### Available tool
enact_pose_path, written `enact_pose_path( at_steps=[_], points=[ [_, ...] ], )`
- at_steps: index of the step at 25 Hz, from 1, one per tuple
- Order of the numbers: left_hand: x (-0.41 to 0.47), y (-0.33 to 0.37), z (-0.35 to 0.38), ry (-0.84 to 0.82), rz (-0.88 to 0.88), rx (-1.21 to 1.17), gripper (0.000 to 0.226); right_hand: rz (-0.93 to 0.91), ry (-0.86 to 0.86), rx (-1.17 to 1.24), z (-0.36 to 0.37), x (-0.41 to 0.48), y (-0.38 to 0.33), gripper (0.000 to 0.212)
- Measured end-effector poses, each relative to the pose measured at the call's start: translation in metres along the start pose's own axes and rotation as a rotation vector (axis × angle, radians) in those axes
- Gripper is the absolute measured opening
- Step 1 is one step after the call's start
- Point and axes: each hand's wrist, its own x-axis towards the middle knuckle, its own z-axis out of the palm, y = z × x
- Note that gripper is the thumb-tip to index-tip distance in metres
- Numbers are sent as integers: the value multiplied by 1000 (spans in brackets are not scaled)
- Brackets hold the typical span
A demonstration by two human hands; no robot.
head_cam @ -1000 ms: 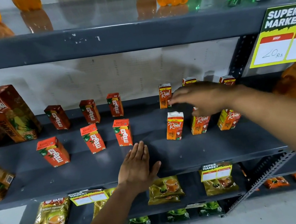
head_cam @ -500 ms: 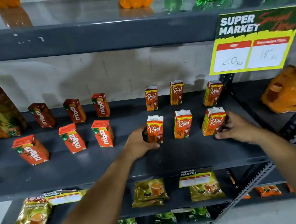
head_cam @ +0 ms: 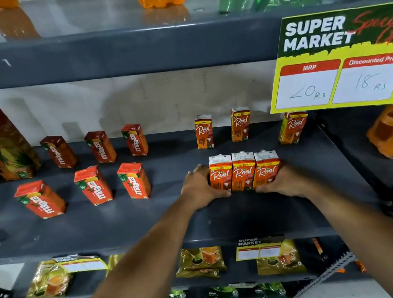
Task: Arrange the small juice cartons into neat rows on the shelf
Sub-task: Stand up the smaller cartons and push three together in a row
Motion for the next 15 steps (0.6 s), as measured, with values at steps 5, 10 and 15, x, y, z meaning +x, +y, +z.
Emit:
enact_pose_path(
  at_steps=[5,10,15],
  points=[
    [16,-4,6,-63,-24,-70,95,-12,92,-39,9,7,9,90],
    [15,-3,10,-23,3,-25,88,-49,131,-12,11,5,8,95],
    [-3,7,17,-48,12,-16,81,-114,100,71,6,-15,9,70]
  ],
)
